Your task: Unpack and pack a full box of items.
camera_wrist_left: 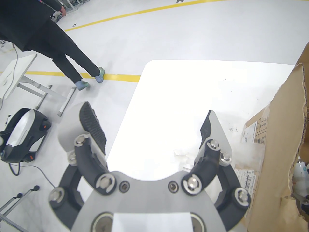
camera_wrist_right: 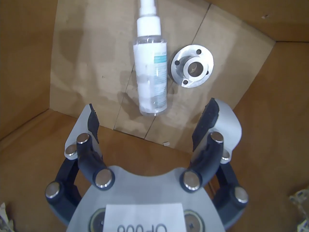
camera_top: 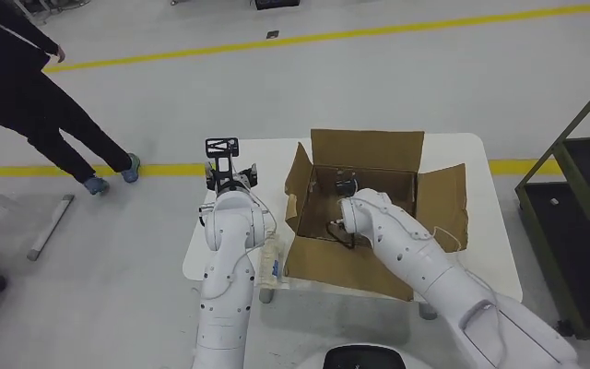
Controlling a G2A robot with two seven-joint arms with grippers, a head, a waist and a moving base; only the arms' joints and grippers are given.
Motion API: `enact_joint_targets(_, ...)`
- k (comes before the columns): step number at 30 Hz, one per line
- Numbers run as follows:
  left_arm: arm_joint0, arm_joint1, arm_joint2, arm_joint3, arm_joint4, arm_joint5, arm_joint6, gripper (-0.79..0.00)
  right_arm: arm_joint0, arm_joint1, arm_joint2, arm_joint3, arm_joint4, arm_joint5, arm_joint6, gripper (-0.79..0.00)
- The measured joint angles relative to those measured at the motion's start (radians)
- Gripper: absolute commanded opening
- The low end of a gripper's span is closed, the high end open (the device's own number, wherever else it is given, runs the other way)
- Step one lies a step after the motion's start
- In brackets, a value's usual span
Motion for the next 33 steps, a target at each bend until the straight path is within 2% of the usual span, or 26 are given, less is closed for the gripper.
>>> enact_joint_targets(10, 0.0, 0.0, 0.0, 0.0, 0.0, 0.0, 0.0, 0.0, 0.069, -0.04, -0.025, 0.168, 0.027, -0.082, -0.094, 0.0)
enact_joint_targets(12, 0.0, 0.0, 0.0, 0.0, 0.0, 0.0, 0.0, 0.0, 0.08, -0.053, -0.038, 0.205, 0.031, -0.088, -0.108, -0.077)
enact_joint_targets(16, 0.0, 0.0, 0.0, 0.0, 0.0, 0.0, 0.0, 0.0, 0.101, -0.076, -0.05, 0.271, 0.049, -0.095, -0.13, -0.108)
enact_joint_targets(20, 0.0, 0.0, 0.0, 0.0, 0.0, 0.0, 0.0, 0.0, 0.114, -0.096, -0.056, 0.33, 0.07, -0.109, -0.154, -0.32)
enact_joint_targets(21, 0.0, 0.0, 0.0, 0.0, 0.0, 0.0, 0.0, 0.0, 0.118, -0.102, -0.058, 0.348, 0.076, -0.114, -0.163, -0.329)
enact_joint_targets(23, 0.0, 0.0, 0.0, 0.0, 0.0, 0.0, 0.0, 0.0, 0.123, -0.11, -0.06, 0.371, 0.083, -0.122, -0.173, -0.299)
enact_joint_targets(26, 0.0, 0.0, 0.0, 0.0, 0.0, 0.0, 0.0, 0.0, 0.133, -0.121, -0.061, 0.404, 0.092, -0.129, -0.188, -0.329)
enact_joint_targets(28, 0.0, 0.0, 0.0, 0.0, 0.0, 0.0, 0.0, 0.0, 0.14, -0.128, -0.061, 0.424, 0.099, -0.133, -0.198, -0.311)
enact_joint_targets(30, 0.0, 0.0, 0.0, 0.0, 0.0, 0.0, 0.0, 0.0, 0.146, -0.133, -0.06, 0.443, 0.104, -0.136, -0.208, -0.394)
enact_joint_targets(33, 0.0, 0.0, 0.0, 0.0, 0.0, 0.0, 0.0, 0.0, 0.152, -0.14, -0.052, 0.465, 0.121, -0.139, -0.225, -0.409)
